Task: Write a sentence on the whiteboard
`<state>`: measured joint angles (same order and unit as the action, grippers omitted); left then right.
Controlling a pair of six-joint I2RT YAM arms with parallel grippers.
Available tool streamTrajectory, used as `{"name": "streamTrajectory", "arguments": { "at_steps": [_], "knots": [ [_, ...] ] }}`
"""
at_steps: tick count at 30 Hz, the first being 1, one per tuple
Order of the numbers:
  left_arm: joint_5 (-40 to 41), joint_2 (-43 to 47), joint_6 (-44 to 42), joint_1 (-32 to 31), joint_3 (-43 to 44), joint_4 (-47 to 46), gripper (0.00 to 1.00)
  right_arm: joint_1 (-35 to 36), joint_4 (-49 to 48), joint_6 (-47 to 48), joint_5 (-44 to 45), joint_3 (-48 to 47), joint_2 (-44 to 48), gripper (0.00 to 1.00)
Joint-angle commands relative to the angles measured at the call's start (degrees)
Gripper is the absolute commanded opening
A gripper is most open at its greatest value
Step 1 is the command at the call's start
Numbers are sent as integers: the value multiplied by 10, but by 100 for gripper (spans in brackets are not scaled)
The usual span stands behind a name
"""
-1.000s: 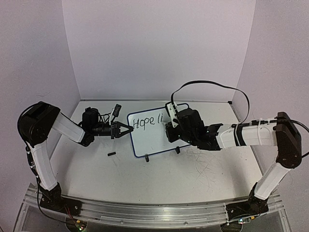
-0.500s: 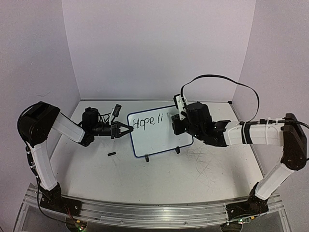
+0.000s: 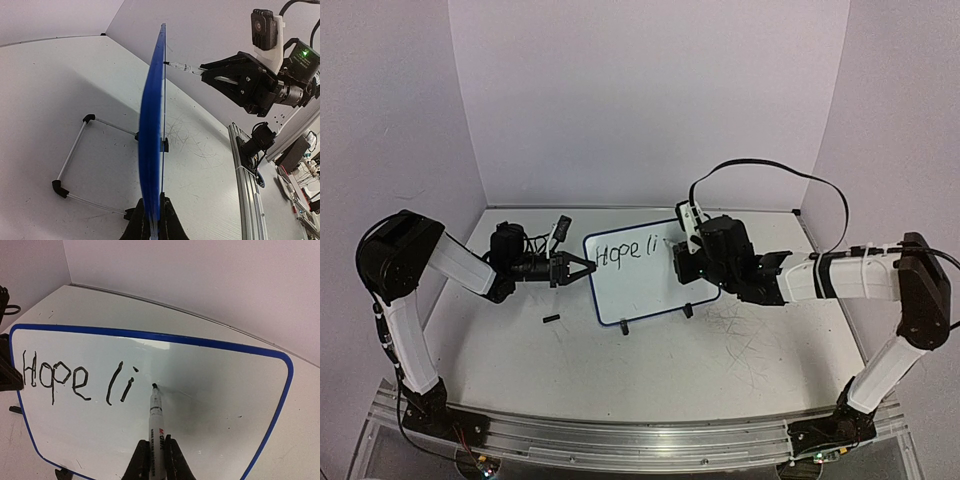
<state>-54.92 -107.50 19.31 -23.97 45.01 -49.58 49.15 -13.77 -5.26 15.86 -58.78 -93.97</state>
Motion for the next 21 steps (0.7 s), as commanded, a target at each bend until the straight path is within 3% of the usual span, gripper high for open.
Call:
{"name": "streamTrajectory", "arguments": {
  "at_steps": [1, 21],
  "knots": [
    [21, -1, -46, -10, 3, 50, 0, -1, -19, -8, 23, -7, -7, 0],
    [22, -1, -48, -10, 5, 54, 0, 2, -26, 7, -17, -13, -16, 0]
  ]
}}
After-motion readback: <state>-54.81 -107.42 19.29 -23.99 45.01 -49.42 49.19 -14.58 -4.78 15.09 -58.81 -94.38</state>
